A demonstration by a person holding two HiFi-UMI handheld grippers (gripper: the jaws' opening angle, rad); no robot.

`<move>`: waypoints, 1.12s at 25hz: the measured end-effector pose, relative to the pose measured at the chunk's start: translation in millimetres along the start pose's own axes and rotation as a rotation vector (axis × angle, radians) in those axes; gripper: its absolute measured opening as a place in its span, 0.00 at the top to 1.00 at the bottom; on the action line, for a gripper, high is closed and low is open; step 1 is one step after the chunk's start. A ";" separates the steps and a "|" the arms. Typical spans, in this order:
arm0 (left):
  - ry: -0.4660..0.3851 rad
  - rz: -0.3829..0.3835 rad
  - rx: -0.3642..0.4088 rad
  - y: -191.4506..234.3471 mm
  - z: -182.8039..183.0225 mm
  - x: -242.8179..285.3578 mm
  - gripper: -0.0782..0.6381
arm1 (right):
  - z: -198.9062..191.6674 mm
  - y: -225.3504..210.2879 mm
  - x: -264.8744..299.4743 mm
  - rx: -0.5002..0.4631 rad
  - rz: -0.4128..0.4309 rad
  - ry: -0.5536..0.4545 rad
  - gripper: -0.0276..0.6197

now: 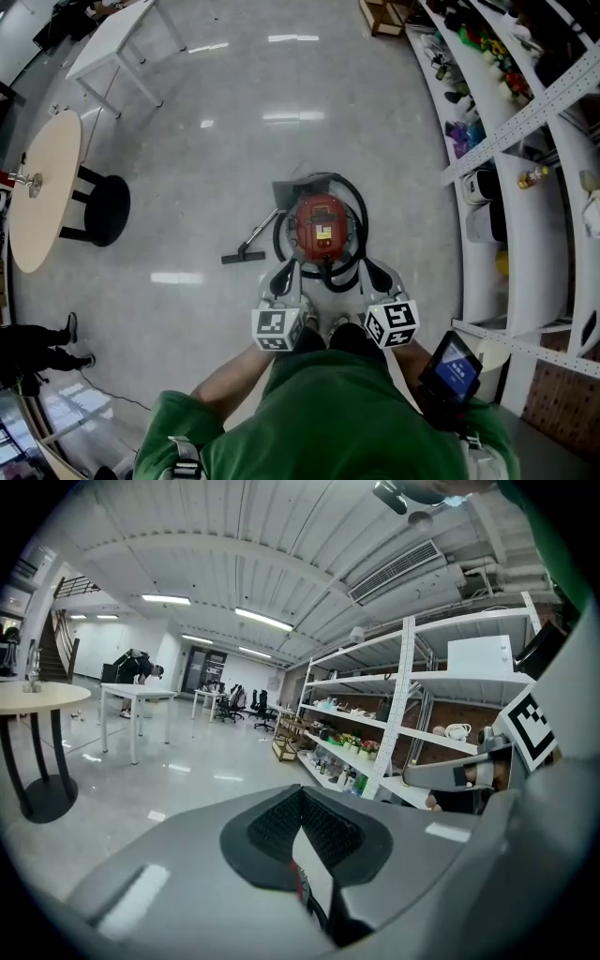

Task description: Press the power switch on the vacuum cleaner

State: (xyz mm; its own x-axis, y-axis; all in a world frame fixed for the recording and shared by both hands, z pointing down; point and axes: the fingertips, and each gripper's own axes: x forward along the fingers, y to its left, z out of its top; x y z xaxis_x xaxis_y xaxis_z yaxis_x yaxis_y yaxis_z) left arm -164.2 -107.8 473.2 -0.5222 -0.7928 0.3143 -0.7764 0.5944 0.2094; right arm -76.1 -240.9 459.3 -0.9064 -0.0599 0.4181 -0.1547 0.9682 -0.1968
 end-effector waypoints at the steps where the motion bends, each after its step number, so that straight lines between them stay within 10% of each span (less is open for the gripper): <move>1: 0.005 -0.006 -0.003 2.2 -0.9 2.3 0.88 | -0.6 0.1 3.3 0.001 -0.006 0.003 0.96; 28: 0.226 0.116 -0.030 0.4 -82.6 109.6 0.88 | -54.5 -78.9 95.8 0.030 0.121 0.183 0.96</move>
State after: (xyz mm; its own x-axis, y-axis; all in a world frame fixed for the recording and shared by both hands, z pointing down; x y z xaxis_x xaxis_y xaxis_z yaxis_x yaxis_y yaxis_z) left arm -192.5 -183.3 584.2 -0.5122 -0.6709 0.5362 -0.7036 0.6858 0.1859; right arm -129.2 -309.7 563.2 -0.8330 0.1046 0.5432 -0.0630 0.9577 -0.2809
